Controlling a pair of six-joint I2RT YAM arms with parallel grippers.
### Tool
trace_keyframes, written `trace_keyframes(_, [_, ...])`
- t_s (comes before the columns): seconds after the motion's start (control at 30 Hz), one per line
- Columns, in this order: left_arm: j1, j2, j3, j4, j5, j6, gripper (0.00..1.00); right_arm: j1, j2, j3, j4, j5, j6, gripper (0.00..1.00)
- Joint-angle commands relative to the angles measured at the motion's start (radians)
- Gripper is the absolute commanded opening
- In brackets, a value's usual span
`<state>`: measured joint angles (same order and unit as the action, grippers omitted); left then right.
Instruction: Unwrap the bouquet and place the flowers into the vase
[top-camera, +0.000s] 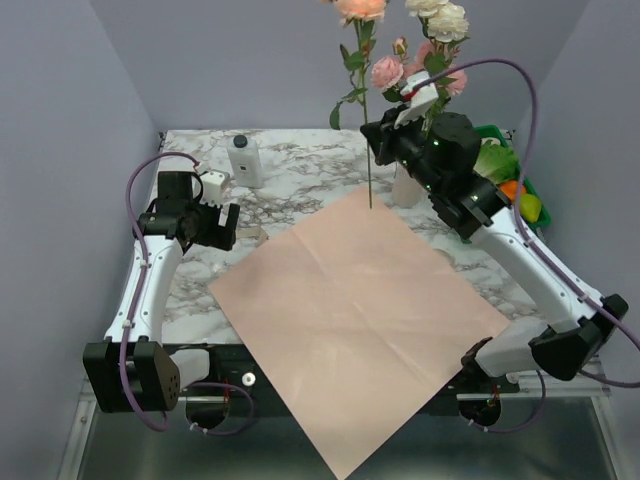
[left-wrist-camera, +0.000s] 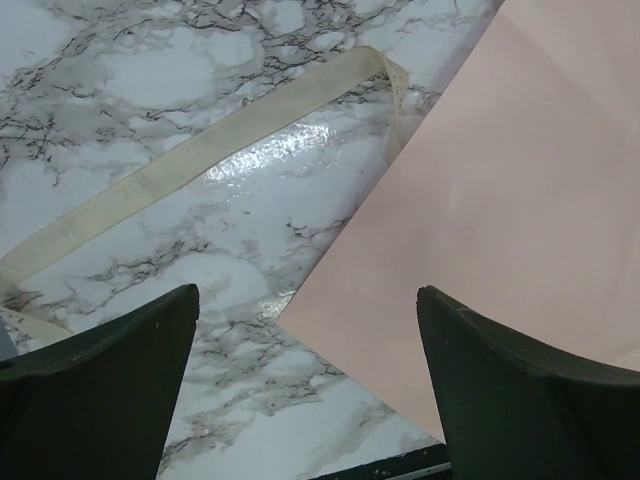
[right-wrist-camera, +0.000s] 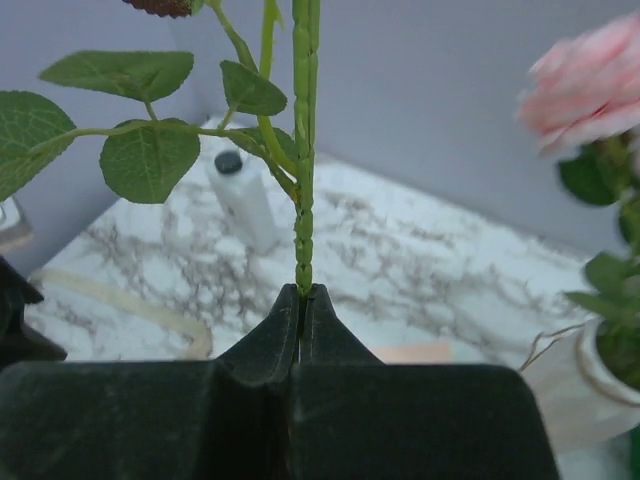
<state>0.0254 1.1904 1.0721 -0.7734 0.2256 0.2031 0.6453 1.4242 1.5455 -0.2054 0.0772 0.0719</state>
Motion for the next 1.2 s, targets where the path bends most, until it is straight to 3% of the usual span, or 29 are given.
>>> trace_keyframes(0.0, [0.007,0.005,0.034,-0.024,0.027,-0.021,0.99,0.002,-0.128,-0.089,0.353,0.14,-0.245,0.01])
trace_keyframes(0.07, [0.005,0.008,0.035,-0.024,0.026,-0.021,0.99,-0.004,-0.168,-0.186,0.633,0.191,-0.317,0.01])
trace_keyframes(0.13, [0.007,0.014,0.035,-0.02,0.023,-0.018,0.99,-0.03,-0.16,-0.173,0.711,0.233,-0.371,0.01])
trace_keyframes(0.3, [0.005,0.029,0.028,-0.006,0.024,-0.011,0.99,-0.171,-0.091,-0.079,0.728,0.257,-0.304,0.01])
trace_keyframes(0.47, [0.007,0.046,0.035,-0.018,0.049,0.007,0.99,-0.248,-0.027,-0.108,0.835,0.272,-0.28,0.01])
trace_keyframes(1.17, [0.008,0.1,0.057,0.008,0.044,0.016,0.99,-0.305,0.139,-0.292,1.043,0.299,-0.276,0.01])
